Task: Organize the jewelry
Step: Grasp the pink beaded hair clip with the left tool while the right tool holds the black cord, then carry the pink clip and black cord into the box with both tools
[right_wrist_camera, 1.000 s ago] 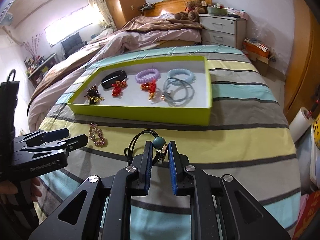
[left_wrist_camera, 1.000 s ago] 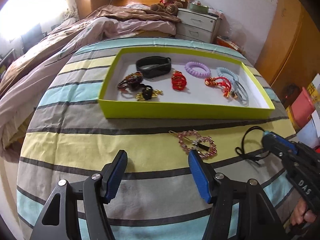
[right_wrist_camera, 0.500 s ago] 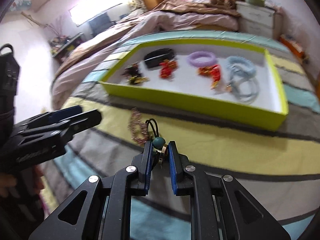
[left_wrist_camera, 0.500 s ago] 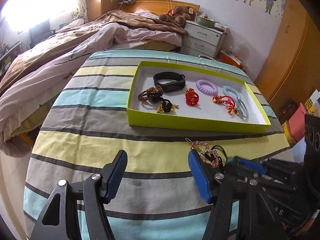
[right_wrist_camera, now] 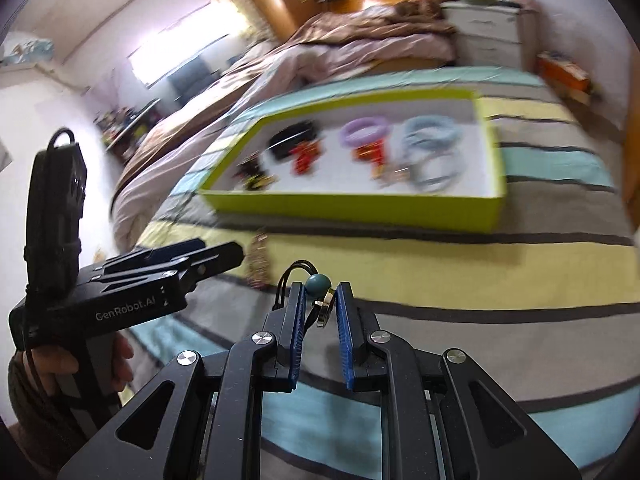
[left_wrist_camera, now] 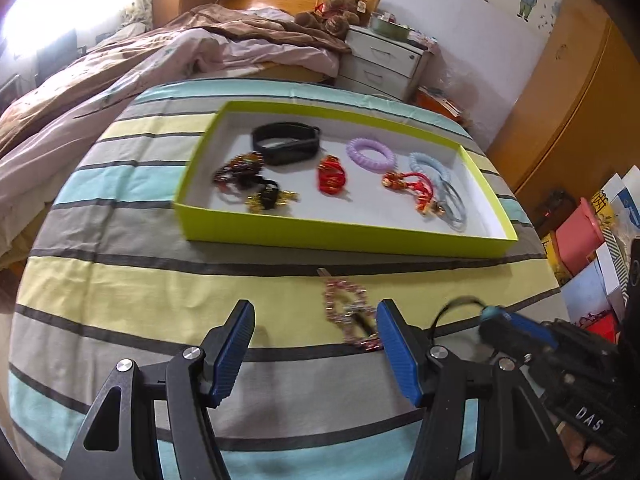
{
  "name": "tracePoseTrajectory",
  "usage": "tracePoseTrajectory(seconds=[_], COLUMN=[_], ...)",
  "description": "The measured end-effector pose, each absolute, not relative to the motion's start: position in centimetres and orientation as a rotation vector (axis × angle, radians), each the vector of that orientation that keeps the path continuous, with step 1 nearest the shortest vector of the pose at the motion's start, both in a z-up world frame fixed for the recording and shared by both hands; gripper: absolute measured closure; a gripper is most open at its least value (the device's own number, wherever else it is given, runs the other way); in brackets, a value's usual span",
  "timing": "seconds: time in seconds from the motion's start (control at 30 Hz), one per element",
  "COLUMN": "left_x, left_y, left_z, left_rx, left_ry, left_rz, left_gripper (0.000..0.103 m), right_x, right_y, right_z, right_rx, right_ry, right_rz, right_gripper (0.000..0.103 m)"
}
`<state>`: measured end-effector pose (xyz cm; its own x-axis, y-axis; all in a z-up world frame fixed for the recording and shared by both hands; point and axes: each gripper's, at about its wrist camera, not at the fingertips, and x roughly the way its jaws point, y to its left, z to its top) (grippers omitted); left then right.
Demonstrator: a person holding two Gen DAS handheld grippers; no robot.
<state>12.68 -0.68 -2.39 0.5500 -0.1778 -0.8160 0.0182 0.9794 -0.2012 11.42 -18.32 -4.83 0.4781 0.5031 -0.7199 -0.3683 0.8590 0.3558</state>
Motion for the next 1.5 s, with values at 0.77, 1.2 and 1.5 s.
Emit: tracePoseTrajectory(seconds=[0.77,1.2,1.5], left_x=[13.2,12.2,11.0], left_y=[-3.4,-2.0,-1.4], left_z=[-3.7,-3.4,-2.2], left_rx=[-0.046,-0.059,-0.056], left_ry=[0.996,0.980,0.929], left_rz=[-0.018,-0.056,-0.090], left_gripper=[0.067,0.077,0.077], right_x=[11.2,11.2,10.9], right_y=[-21.5,-21.5,-21.1], right_z=[-4.4,-4.5,-4.6], right_rx=[0.201,0.202,0.205], right_ry=[0.885,0.885,0.879], right_rz=[0.497,0.497,0.490], right_gripper=[0.087,0.087,0.087])
